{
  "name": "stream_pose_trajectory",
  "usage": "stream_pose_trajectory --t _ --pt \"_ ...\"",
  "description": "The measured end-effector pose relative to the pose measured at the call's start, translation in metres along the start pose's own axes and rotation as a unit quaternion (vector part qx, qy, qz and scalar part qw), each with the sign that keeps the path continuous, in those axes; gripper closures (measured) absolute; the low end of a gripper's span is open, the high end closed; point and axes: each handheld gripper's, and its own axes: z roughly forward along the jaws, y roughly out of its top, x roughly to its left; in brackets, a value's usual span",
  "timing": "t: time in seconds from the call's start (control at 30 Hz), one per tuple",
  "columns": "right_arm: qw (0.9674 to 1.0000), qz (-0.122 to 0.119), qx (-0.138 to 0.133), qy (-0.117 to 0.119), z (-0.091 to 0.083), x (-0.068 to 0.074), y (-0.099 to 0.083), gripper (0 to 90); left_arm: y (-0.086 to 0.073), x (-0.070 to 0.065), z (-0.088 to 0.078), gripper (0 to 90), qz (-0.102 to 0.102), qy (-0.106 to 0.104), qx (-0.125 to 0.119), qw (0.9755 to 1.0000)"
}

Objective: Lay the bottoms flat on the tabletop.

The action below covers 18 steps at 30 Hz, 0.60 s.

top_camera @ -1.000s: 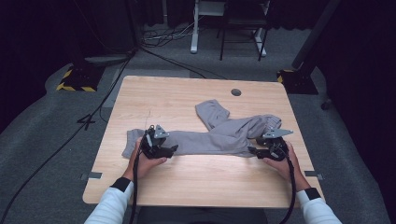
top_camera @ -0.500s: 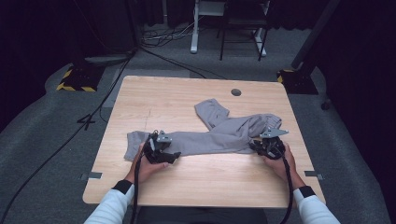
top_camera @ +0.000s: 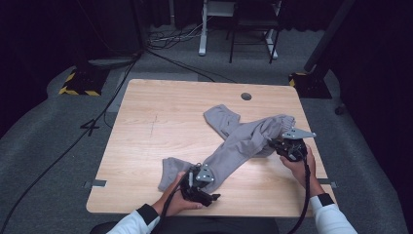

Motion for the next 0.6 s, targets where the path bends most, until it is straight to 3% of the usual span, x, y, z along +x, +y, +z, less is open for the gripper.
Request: stream_pose_trajectory --t 0.1,0.17,0.3,0.4,0.43,0.5,0.6 --pt "0.9993 -0.012 -0.026 0.026 -0.008 0.011 0.018 84.9 0.004 -0.013 0.006 31.7 0.018 -0.004 0.003 0.9998" --pt "0.9980 -0.039 -0.033 0.038 -0.009 0.024 0.031 84.9 0.005 -0.019 0.008 32.2 0.025 0.000 0.004 0.9997" --pt "0.9940 -0.068 -0.039 0.076 0.001 0.049 0.053 84.8 0.010 -0.026 0.011 29.8 0.018 -0.011 0.007 0.9997" --pt "0.9903 -0.088 -0.028 0.104 0.011 0.069 0.061 83.5 0.013 -0.026 0.004 28.9 0.028 0.004 -0.005 0.9996" --pt "0.9886 -0.097 -0.020 0.113 0.015 0.077 0.063 79.1 0.015 -0.023 0.000 28.5 0.028 0.010 -0.013 0.9995" --pt "0.9871 -0.100 -0.009 0.125 0.020 0.085 0.064 56.8 0.019 -0.013 -0.009 27.7 0.011 0.027 -0.035 0.9990" --pt "0.9881 -0.108 0.005 0.109 0.019 0.086 0.064 43.0 0.027 0.008 -0.017 27.0 -0.015 0.053 -0.050 0.9972"
